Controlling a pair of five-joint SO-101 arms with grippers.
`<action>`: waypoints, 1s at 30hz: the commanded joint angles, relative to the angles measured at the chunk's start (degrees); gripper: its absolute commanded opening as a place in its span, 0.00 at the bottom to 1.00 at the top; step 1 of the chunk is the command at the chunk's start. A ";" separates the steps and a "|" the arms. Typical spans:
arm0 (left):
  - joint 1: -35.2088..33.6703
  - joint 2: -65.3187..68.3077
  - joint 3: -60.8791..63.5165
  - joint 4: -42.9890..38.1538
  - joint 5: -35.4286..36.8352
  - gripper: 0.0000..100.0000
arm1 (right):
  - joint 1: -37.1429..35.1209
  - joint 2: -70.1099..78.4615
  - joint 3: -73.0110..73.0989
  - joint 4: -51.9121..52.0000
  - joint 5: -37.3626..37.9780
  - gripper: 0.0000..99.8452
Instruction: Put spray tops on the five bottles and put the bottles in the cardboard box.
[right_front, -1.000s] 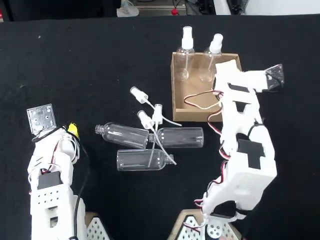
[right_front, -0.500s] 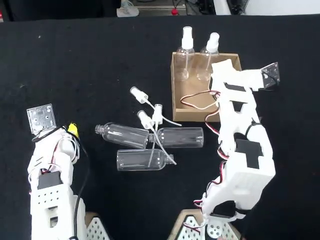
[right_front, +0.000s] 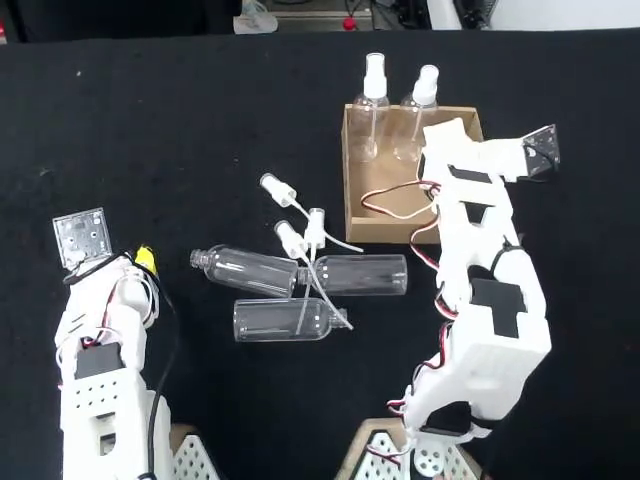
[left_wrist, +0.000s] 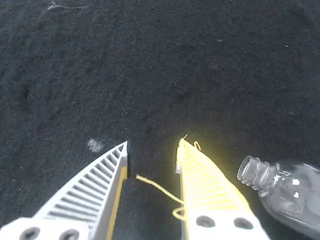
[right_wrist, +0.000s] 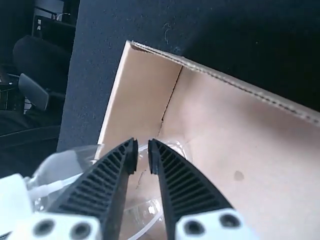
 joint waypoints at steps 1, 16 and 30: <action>-0.48 -0.70 -0.31 -1.23 0.26 0.16 | -1.23 -0.84 -0.13 -1.14 0.00 0.01; -0.57 -0.70 -0.31 -1.23 0.26 0.16 | -2.11 -1.01 0.22 -1.14 0.09 0.01; -0.57 -0.70 -0.31 -1.23 0.26 0.16 | -1.14 -1.36 0.31 -1.14 0.09 0.01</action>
